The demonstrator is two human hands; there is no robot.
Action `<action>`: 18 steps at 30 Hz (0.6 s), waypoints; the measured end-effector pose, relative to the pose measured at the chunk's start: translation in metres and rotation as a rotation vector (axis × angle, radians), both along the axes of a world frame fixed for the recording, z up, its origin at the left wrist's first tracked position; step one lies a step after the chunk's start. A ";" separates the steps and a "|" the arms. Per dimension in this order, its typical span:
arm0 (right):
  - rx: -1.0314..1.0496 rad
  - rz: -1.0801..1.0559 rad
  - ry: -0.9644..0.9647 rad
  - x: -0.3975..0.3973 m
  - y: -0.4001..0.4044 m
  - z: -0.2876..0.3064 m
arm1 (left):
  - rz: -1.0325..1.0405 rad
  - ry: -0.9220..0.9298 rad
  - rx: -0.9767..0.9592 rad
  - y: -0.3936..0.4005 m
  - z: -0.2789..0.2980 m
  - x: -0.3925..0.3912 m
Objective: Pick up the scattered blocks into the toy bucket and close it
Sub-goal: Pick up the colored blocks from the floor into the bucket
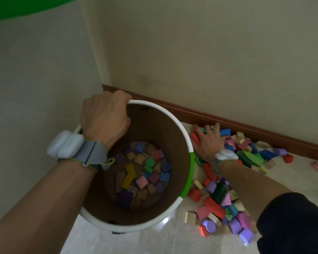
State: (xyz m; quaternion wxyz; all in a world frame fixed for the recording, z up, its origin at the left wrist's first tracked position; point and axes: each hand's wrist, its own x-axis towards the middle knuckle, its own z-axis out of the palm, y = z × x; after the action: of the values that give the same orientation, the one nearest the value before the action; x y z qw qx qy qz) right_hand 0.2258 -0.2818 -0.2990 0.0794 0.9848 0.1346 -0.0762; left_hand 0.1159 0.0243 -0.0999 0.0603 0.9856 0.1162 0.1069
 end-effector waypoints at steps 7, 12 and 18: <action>0.017 0.076 0.004 0.006 -0.005 0.008 | 0.001 0.004 0.022 0.000 -0.001 0.000; -0.014 0.138 0.016 0.006 -0.014 0.006 | 0.007 0.012 0.046 0.000 0.000 0.000; 0.047 0.126 0.036 0.006 -0.012 0.003 | 0.013 0.036 0.037 -0.002 0.001 0.000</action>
State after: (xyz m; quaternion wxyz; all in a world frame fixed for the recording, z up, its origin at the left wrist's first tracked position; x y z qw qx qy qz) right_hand 0.2316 -0.2940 -0.2958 0.0586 0.9744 0.1996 -0.0857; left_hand 0.1163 0.0221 -0.0991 0.0392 0.9876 0.1215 0.0917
